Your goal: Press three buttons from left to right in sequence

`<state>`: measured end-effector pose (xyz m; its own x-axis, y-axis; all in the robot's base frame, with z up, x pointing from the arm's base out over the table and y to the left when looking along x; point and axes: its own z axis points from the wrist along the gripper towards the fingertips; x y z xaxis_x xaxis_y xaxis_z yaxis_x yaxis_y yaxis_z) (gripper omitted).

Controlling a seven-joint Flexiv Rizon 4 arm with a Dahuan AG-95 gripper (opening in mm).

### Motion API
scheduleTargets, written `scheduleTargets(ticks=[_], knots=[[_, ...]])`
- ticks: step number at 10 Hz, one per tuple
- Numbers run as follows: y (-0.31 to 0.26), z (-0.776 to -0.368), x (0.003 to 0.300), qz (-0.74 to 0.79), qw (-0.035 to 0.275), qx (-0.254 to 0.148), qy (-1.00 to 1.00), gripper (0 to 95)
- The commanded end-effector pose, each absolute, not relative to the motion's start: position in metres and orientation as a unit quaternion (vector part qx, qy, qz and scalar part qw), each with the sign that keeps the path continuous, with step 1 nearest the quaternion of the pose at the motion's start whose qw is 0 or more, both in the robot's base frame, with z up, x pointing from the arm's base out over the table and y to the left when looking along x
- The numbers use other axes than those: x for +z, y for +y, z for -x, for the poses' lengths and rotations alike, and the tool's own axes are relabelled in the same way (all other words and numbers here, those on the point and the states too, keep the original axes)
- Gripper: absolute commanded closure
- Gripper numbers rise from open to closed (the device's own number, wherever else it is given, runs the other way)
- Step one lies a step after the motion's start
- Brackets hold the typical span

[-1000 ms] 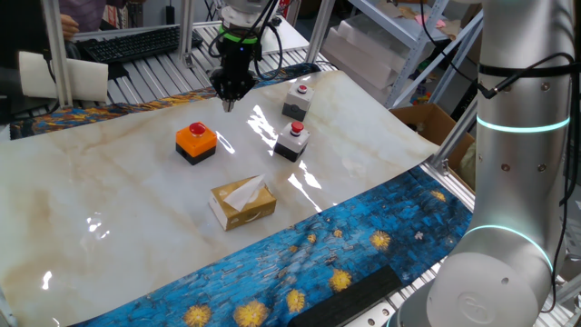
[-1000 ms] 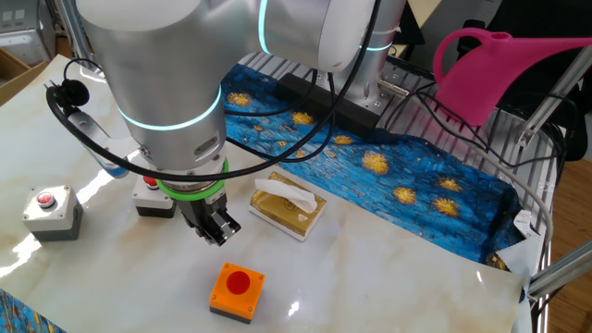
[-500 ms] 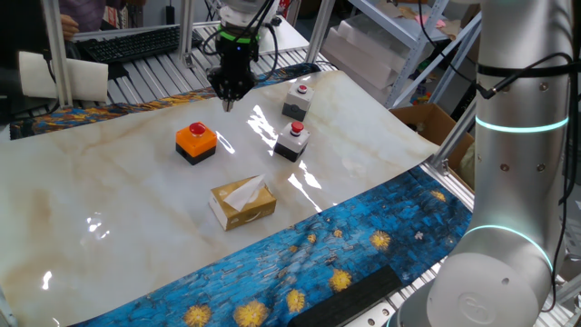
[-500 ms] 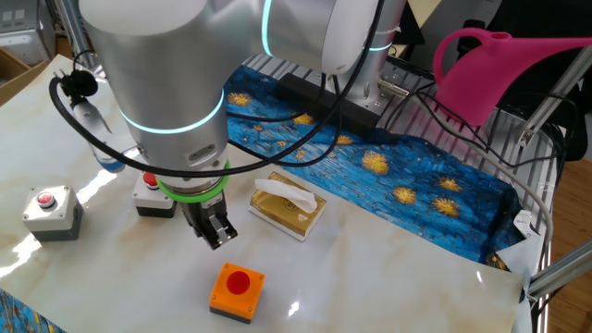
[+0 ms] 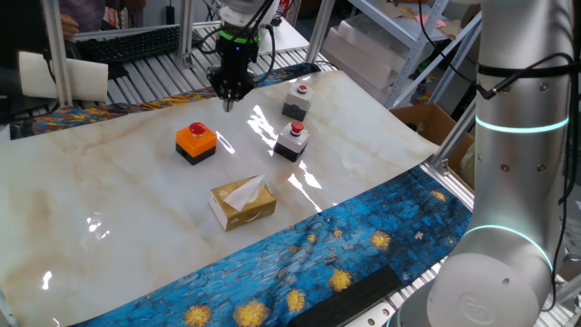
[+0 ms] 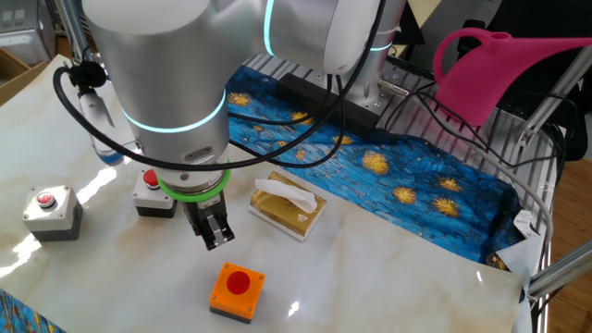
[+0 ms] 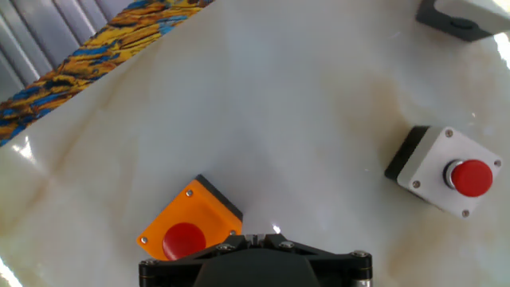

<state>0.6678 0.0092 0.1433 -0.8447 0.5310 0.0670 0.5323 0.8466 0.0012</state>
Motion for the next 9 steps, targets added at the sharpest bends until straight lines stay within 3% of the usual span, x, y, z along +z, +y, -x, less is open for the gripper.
scheduleTargets(ticks=[1,9], knots=[[0.0089,-0.6678,0.1437,0.313,0.03,-0.007,-0.949,95.0],[0.0089,-0.6678,0.1437,0.319,0.029,0.001,-0.947,95.0]])
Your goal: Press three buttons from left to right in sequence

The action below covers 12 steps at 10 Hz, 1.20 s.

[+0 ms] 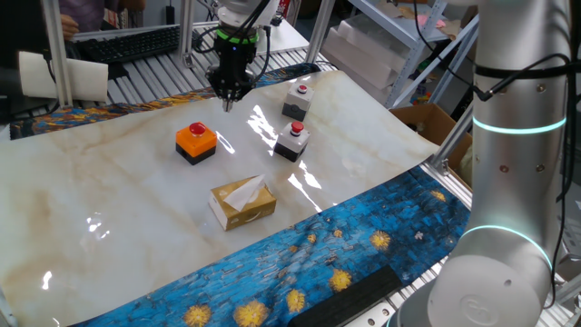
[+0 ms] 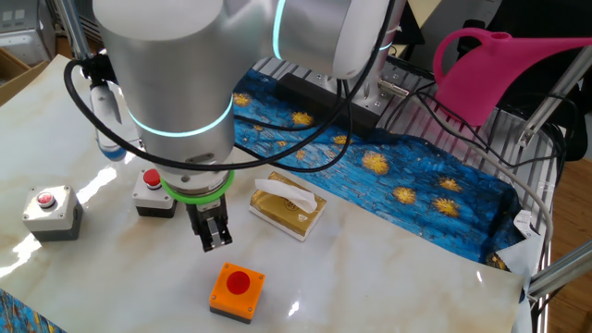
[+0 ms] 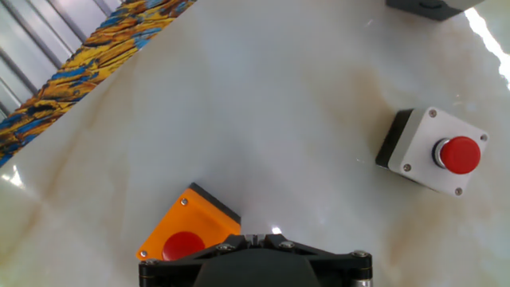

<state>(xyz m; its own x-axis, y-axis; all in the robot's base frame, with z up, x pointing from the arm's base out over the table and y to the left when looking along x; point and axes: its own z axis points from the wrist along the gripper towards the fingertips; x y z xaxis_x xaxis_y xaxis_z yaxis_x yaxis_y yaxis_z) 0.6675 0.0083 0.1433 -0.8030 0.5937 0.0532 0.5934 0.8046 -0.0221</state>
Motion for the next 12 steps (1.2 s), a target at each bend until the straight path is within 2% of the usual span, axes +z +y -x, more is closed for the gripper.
scheduleTargets(ticks=[1,3,5,7,8,12], knots=[[0.009,-0.668,0.144,0.319,0.03,0.0,-0.947,95.0],[0.009,-0.668,0.144,0.319,0.03,-0.001,-0.947,95.0],[0.009,-0.668,0.144,0.319,0.026,0.014,-0.947,57.0],[0.007,-0.665,0.146,0.326,0.022,0.029,-0.945,57.0],[0.001,-0.663,0.147,0.323,0.026,0.029,-0.946,38.0],[-0.054,-0.655,0.156,0.248,0.045,0.009,-0.968,38.0]])
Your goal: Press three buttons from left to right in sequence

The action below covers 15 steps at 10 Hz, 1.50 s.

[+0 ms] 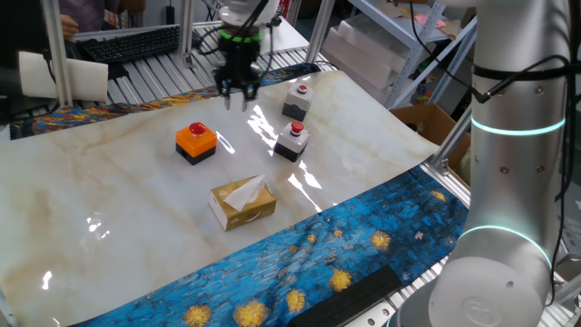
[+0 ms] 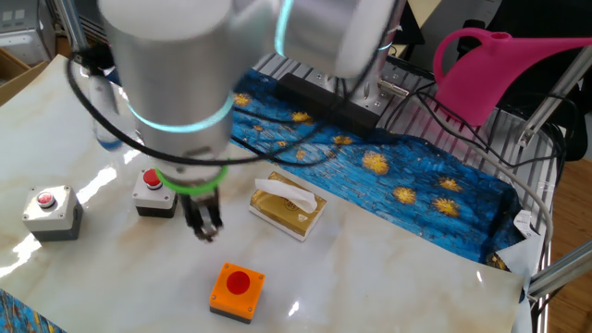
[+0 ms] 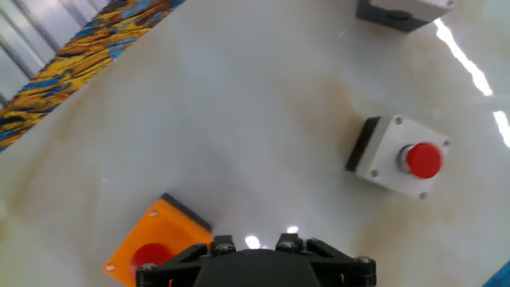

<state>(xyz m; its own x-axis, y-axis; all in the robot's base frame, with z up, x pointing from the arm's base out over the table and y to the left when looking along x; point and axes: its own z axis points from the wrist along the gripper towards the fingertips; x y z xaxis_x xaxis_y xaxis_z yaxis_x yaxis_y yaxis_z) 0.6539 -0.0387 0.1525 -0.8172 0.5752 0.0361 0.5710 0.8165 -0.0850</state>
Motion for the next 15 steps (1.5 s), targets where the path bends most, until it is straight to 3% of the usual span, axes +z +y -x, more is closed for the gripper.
scheduleTargets(ticks=[1,7,10,11,12,15], knots=[[-0.066,-0.653,0.158,0.231,0.049,0.006,-0.972,38.0],[-0.103,-0.648,0.157,0.178,0.05,-0.003,-0.983,38.0],[-0.108,-0.653,0.155,0.137,0.052,0.015,-0.989,38.0],[-0.108,-0.654,0.154,0.14,0.052,0.012,-0.989,57.0],[-0.108,-0.654,0.155,0.135,0.049,0.011,-0.99,95.0],[-0.108,-0.654,0.155,0.134,0.049,0.008,-0.99,95.0]])
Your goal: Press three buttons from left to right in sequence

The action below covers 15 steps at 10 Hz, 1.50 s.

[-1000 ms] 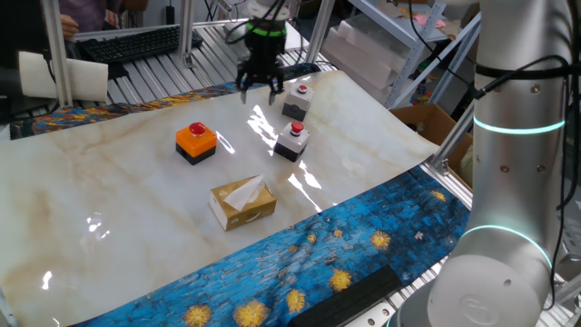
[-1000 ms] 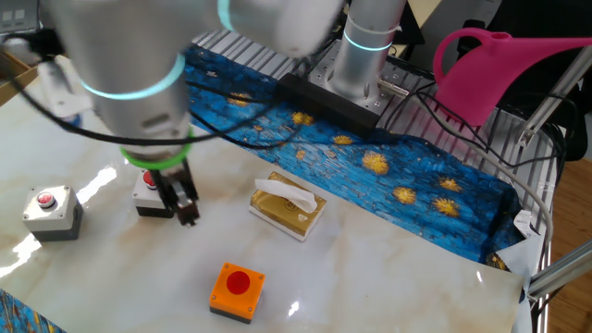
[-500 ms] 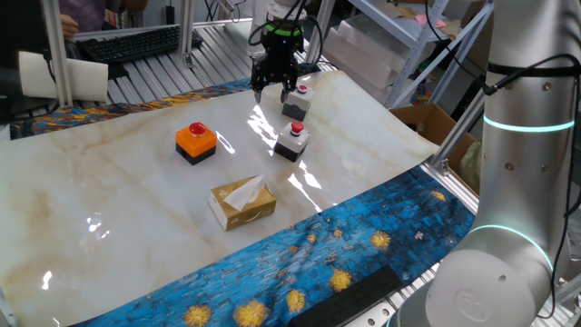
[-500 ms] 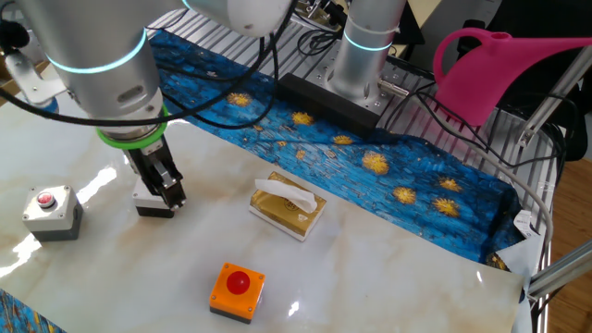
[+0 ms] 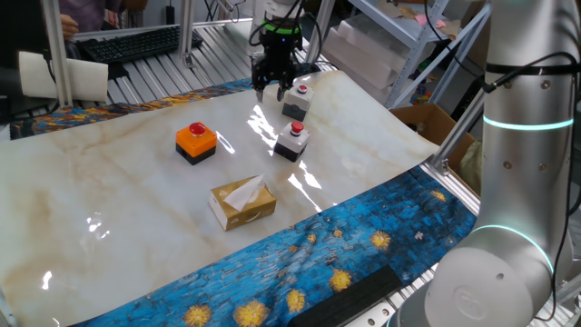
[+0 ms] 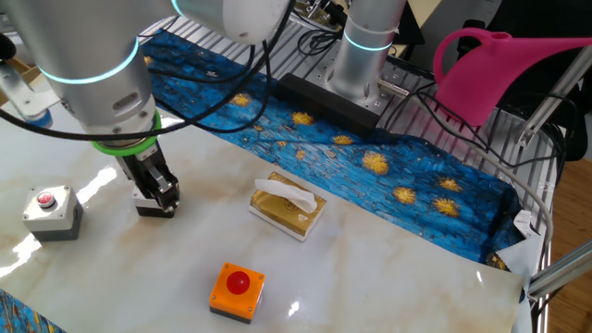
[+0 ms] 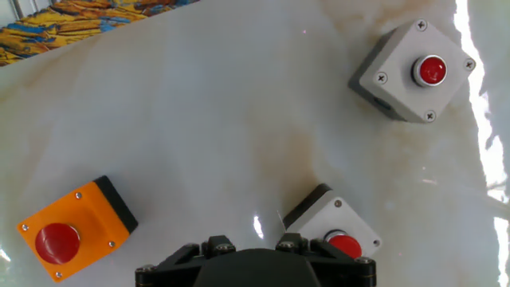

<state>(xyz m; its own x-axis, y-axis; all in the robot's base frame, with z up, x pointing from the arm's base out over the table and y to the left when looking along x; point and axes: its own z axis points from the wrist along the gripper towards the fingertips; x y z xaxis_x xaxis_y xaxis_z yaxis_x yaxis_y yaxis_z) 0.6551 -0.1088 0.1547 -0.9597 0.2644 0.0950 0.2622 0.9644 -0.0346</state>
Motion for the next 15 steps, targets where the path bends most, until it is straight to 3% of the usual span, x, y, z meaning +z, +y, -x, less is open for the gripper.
scheduleTargets(ticks=[1,10,15], knots=[[-0.1083,-0.6543,0.1547,0.137,0.047,0.006,-0.989,95.0],[-0.1083,-0.6543,0.1547,0.279,0.044,0.017,-0.959,95.0],[-0.1083,-0.6543,0.1547,0.279,0.044,0.015,-0.959,95.0]])
